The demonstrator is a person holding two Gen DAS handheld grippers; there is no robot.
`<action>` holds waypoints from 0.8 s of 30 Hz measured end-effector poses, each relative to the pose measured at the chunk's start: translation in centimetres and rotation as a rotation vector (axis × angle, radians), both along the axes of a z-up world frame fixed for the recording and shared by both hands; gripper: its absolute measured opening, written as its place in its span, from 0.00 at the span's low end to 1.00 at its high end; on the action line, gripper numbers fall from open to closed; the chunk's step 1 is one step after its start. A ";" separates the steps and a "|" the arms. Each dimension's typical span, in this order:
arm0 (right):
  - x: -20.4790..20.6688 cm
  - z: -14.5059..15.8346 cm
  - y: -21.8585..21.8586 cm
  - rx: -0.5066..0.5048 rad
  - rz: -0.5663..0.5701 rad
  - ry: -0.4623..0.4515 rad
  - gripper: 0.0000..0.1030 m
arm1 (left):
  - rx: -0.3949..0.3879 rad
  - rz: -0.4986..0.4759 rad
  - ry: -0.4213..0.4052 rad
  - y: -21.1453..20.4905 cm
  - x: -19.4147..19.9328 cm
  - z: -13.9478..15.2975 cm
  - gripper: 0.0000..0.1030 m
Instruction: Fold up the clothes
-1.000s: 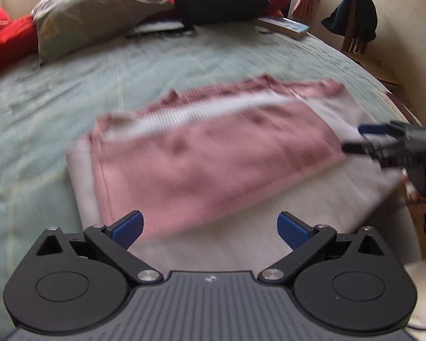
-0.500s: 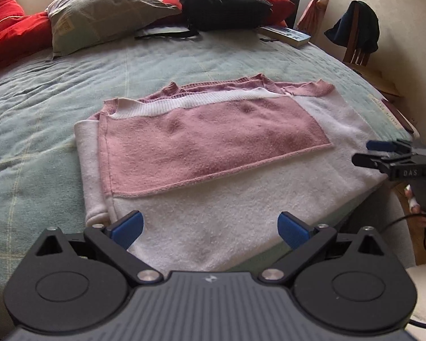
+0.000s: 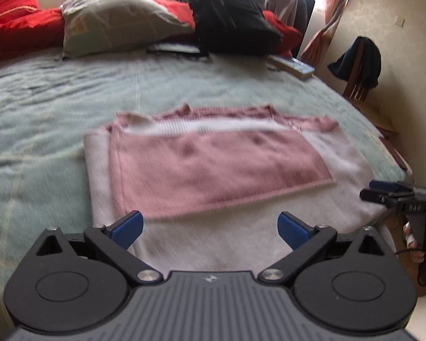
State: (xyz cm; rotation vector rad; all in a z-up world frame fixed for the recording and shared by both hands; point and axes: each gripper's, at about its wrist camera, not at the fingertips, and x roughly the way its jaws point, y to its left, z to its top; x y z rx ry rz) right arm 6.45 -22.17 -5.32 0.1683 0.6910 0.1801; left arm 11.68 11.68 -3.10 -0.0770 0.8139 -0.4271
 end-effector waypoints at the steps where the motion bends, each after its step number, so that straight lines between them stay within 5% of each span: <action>1: 0.2 0.1 0.3 -0.002 0.007 0.000 1.00 | 0.002 -0.004 -0.006 0.1 0.5 0.1 0.98; 9: 0.8 0.9 1.9 -0.020 0.030 -0.012 1.00 | -0.042 -0.013 0.087 0.6 4.6 -3.1 0.98; 18: 3.8 2.3 4.4 -0.023 0.092 -0.030 1.00 | 0.028 -0.034 0.008 -0.6 3.7 -1.2 0.98; 24: 8.4 1.4 9.8 -0.143 0.111 -0.042 1.00 | 0.022 -0.019 -0.011 0.0 3.7 -0.7 0.98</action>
